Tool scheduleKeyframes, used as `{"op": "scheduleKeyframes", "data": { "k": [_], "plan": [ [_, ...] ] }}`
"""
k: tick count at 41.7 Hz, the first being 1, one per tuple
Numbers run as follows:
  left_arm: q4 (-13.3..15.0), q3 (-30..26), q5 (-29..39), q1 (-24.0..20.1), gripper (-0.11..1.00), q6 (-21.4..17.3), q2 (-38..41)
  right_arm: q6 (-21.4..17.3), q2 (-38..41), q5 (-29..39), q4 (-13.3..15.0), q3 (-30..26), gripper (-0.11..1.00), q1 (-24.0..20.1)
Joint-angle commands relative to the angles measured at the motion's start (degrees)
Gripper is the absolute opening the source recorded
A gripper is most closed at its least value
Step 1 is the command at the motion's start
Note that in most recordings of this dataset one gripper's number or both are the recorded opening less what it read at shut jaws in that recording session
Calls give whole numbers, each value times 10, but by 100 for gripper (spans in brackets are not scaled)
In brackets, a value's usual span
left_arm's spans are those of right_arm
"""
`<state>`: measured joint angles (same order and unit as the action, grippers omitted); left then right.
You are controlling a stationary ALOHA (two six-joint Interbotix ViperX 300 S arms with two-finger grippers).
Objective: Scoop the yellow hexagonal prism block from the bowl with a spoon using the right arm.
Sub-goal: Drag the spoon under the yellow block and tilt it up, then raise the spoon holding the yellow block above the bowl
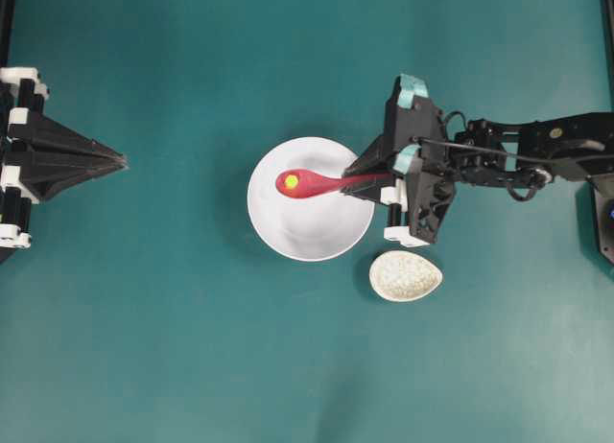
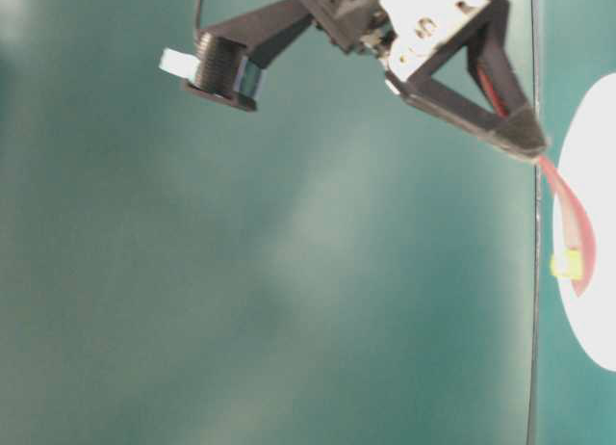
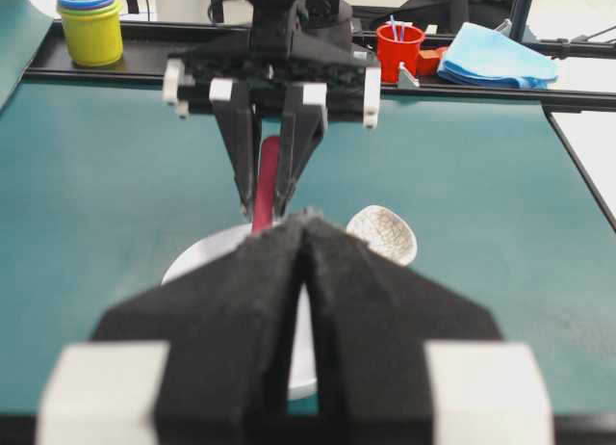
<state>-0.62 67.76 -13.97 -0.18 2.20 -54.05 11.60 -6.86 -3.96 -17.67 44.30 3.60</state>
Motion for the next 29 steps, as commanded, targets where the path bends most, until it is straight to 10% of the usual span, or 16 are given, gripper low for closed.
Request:
{"op": "scheduleKeyframes", "data": {
  "k": [1,29],
  "plan": [
    [-2,-17,-3,0,2,1,4,0,-29,-5,1,-4,25,-2],
    [-2,-17,-3,0,2,1,4,5,-119,6,4,25,25,-2]
  ]
}}
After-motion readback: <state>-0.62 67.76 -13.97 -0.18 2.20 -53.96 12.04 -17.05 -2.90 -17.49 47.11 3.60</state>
